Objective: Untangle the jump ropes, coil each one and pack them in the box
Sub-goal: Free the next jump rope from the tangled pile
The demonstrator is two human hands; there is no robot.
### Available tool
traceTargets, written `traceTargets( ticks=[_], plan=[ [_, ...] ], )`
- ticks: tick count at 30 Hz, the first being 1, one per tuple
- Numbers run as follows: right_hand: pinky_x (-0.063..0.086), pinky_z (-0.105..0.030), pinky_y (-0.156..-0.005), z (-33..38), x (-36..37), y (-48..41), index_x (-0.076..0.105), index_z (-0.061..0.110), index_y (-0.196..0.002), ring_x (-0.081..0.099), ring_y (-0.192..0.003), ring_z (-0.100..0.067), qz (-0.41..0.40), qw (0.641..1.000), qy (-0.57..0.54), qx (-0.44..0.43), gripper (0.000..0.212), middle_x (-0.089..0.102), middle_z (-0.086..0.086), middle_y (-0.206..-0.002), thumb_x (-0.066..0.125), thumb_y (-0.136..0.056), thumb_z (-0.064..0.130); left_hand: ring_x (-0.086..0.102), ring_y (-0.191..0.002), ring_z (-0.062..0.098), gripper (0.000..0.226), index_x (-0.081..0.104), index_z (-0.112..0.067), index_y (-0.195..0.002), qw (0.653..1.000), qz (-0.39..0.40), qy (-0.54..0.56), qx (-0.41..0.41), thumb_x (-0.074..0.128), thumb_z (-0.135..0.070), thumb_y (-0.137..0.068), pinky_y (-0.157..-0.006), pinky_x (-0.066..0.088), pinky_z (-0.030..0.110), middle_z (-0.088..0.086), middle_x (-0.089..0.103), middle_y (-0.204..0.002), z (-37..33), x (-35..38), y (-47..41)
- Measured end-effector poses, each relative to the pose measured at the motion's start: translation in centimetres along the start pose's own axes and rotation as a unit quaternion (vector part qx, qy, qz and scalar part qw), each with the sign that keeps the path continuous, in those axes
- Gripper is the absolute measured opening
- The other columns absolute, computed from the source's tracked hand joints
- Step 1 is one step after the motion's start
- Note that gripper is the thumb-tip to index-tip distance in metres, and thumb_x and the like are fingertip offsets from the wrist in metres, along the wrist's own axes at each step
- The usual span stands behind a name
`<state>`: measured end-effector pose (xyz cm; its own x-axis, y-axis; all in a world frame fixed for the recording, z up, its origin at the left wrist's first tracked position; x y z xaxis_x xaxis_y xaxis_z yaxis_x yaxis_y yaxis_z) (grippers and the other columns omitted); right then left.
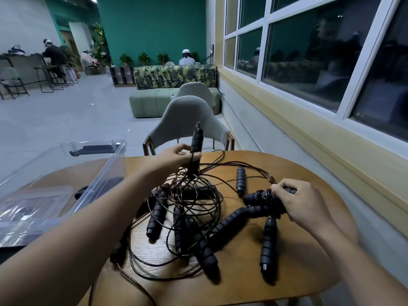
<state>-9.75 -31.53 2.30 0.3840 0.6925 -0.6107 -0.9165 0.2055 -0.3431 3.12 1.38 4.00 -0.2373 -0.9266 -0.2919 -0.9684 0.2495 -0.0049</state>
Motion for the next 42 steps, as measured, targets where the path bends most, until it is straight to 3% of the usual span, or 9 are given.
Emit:
traceTargets(
  ticks=[6, 11, 15, 18, 22, 28, 34, 37, 42],
  plan=[
    [0.051, -0.041, -0.058, 0.5, -3.3, -0.8, 0.073, 0.019, -0.075, 0.062, -0.057, -0.027, -0.096, 0.995, -0.031, -0.013, 0.027, 0.063, 0.009, -0.061, 0.07, -0.099, 0.032, 0.072, -0.087, 0.015, 0.024, 0.066, -0.019, -0.117, 0.998, 0.015, 0.063, -0.002, 0.064, -0.039, -0.104, -0.064, 0.049, 0.022, 0.006, 0.077, -0.103, -0.2, -1.2, 0.2],
    [0.054, -0.049, -0.052, 2.9, -6.1, -2.0, 0.078, 0.022, -0.083, 0.063, -0.057, -0.03, -0.17, 0.98, -0.089, -0.058, 0.026, 0.067, 0.002, -0.064, 0.068, -0.101, 0.039, 0.062, -0.068, 0.01, 0.046, 0.069, -0.013, -0.107, 0.994, -0.077, -0.056, -0.047, 0.046, -0.053, -0.109, -0.049, 0.041, 0.019, 0.003, 0.067, -0.087, 0.2, -2.0, -0.3],
    [0.051, -0.047, -0.054, 6.7, -7.4, -3.0, 0.078, 0.019, -0.086, 0.063, -0.061, -0.029, -0.199, 0.967, -0.121, -0.106, 0.026, 0.069, -0.003, -0.07, 0.068, -0.102, 0.036, 0.067, -0.098, 0.021, 0.088, 0.068, -0.017, -0.127, 0.982, -0.036, -0.153, -0.1, 0.025, -0.087, -0.095, -0.083, 0.052, 0.031, 0.008, 0.069, -0.122, 0.6, -1.3, -0.3],
    [0.05, -0.047, -0.052, 9.3, -7.5, -3.7, 0.074, 0.019, -0.081, 0.062, -0.059, -0.032, -0.19, 0.961, -0.142, -0.142, 0.029, 0.065, -0.002, -0.066, 0.066, -0.103, 0.036, 0.069, -0.092, 0.017, 0.096, 0.074, -0.017, -0.117, 0.947, 0.045, -0.285, -0.14, 0.03, -0.096, -0.085, -0.075, 0.047, 0.029, 0.006, 0.073, -0.112, 1.3, -0.5, 0.9],
    [0.049, -0.045, -0.049, 12.1, -6.9, -4.4, 0.071, 0.018, -0.078, 0.061, -0.055, -0.034, -0.161, 0.959, -0.147, -0.179, 0.031, 0.061, -0.003, -0.061, 0.065, -0.104, 0.034, 0.066, -0.081, 0.015, 0.061, 0.071, -0.019, -0.093, 0.872, 0.054, -0.477, -0.094, 0.059, -0.078, -0.09, -0.069, 0.048, 0.029, 0.0, 0.073, -0.09, 1.5, -0.9, 0.6],
    [0.048, -0.03, -0.053, 14.7, -6.5, -4.6, 0.072, 0.017, -0.083, 0.061, -0.056, -0.02, -0.142, 0.956, -0.139, -0.214, 0.027, 0.062, 0.007, -0.064, 0.064, -0.104, 0.033, 0.055, -0.122, 0.019, 0.043, 0.063, -0.033, -0.134, 0.876, -0.011, -0.479, 0.044, 0.068, -0.027, -0.092, -0.108, 0.046, 0.04, -0.005, 0.053, -0.136, -2.4, 0.8, 0.6],
    [0.047, -0.028, -0.055, 16.2, -7.3, -4.8, 0.072, 0.017, -0.082, 0.06, -0.057, -0.015, -0.156, 0.953, -0.126, -0.226, 0.027, 0.061, 0.009, -0.064, 0.065, -0.103, 0.031, 0.069, -0.095, 0.01, 0.026, 0.075, -0.027, -0.106, 0.916, 0.088, -0.384, 0.076, 0.059, -0.048, -0.103, -0.075, 0.048, 0.02, -0.011, 0.074, -0.101, -4.4, 5.2, 2.5],
    [0.048, -0.032, -0.053, 16.8, -8.0, -5.0, 0.072, 0.017, -0.081, 0.062, -0.056, -0.021, -0.163, 0.951, -0.127, -0.231, 0.027, 0.061, 0.008, -0.062, 0.064, -0.102, 0.033, 0.074, -0.092, 0.019, 0.049, 0.075, -0.023, -0.098, 0.933, 0.147, -0.326, 0.036, 0.06, -0.07, -0.095, -0.081, 0.057, 0.033, -0.003, 0.078, -0.093, -2.4, 6.3, 3.1],
    [0.051, -0.042, -0.051, 17.2, -9.2, -5.5, 0.072, 0.016, -0.08, 0.062, -0.056, -0.031, -0.184, 0.946, -0.122, -0.237, 0.028, 0.061, -0.001, -0.063, 0.064, -0.099, 0.033, 0.067, -0.06, 0.0, 0.019, 0.074, -0.029, -0.084, 0.924, 0.121, -0.348, 0.106, 0.071, -0.039, -0.1, -0.057, 0.047, 0.015, -0.012, 0.074, -0.069, -3.4, 5.9, 3.6]
  ],
)
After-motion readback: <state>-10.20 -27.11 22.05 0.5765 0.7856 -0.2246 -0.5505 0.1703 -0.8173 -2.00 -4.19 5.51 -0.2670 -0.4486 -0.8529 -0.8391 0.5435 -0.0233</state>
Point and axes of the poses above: each hand's wrist, its own y-axis away from the middle knuckle, its own x-axis out of the palm, z = x × y, the point moved 10 cm from there along -y, towards the middle knuckle
